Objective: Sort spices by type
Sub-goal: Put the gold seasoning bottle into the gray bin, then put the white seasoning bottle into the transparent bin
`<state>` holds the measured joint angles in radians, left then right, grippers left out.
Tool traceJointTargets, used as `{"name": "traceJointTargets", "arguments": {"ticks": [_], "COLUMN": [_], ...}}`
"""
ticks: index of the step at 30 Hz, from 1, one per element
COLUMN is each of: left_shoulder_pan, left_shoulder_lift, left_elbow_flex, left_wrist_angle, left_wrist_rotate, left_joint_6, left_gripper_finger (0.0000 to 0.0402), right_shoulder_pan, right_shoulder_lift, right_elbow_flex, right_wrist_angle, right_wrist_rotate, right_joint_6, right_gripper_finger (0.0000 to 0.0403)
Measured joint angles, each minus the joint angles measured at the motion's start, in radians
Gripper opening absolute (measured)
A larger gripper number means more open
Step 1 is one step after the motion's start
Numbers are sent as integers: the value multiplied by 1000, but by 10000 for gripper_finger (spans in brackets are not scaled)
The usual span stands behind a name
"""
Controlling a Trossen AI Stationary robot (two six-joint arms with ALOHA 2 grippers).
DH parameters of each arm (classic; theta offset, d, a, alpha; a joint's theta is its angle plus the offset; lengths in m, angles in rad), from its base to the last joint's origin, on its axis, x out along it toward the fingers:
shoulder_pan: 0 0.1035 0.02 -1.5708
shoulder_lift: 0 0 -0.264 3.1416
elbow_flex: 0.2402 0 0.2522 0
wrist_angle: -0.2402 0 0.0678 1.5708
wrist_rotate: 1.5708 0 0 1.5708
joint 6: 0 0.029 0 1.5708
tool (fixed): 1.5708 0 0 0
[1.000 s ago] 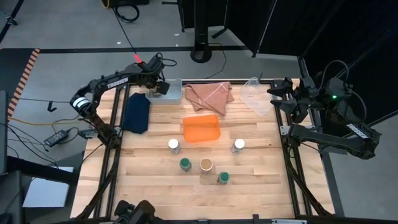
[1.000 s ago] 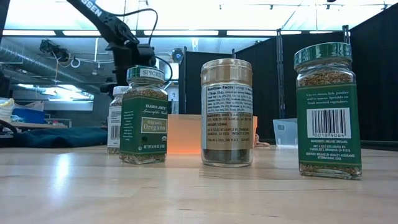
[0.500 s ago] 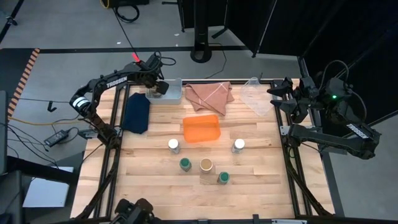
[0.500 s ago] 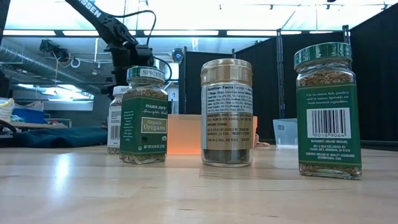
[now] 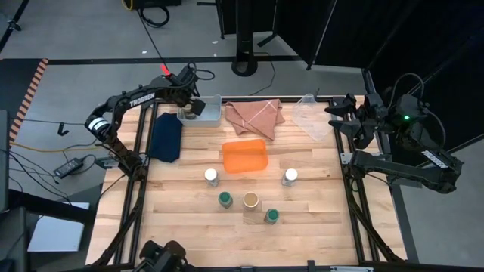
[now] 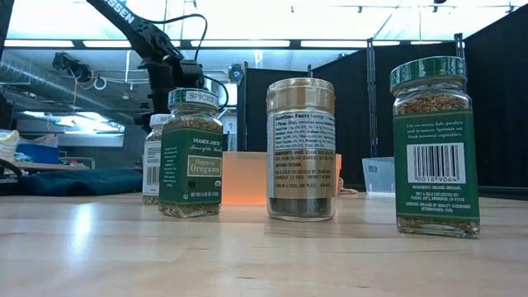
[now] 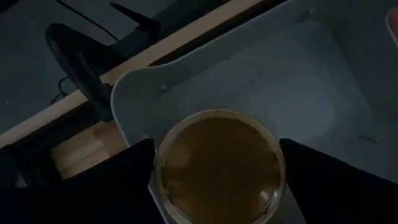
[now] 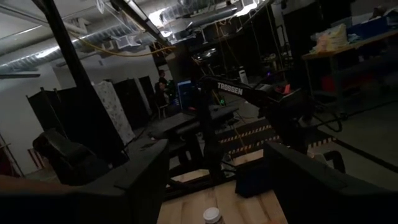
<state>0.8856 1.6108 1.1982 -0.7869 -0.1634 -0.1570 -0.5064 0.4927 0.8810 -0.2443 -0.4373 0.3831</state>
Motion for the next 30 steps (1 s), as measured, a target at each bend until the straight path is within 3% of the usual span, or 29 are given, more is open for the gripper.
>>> {"name": "traceJointTargets", "arguments": {"ticks": [7,15,22,30], "left_shoulder_pan": [0,-39,-184,-469], "left_shoulder_lift": [0,0,0,-3], "left_elbow_flex": [125,397,646,833], "left_wrist_angle": [-52,-238,-483,-671], "left_wrist_rotate": [-7,19,29,58], "left_joint_6": [46,146,256,276], "left_gripper_finger": [349,349,349,348], "right_shoulder_pan": [0,0,0,1], "right_shoulder_lift": [0,0,0,47], "right_elbow_flex": [0,0,0,0], "right_wrist_angle": [0,0,-9,-161], "right_wrist_rotate": [1,1,1,0], "right_joint_6": [9,10,10,10], "right_gripper_finger": [268,268,268,268]}}
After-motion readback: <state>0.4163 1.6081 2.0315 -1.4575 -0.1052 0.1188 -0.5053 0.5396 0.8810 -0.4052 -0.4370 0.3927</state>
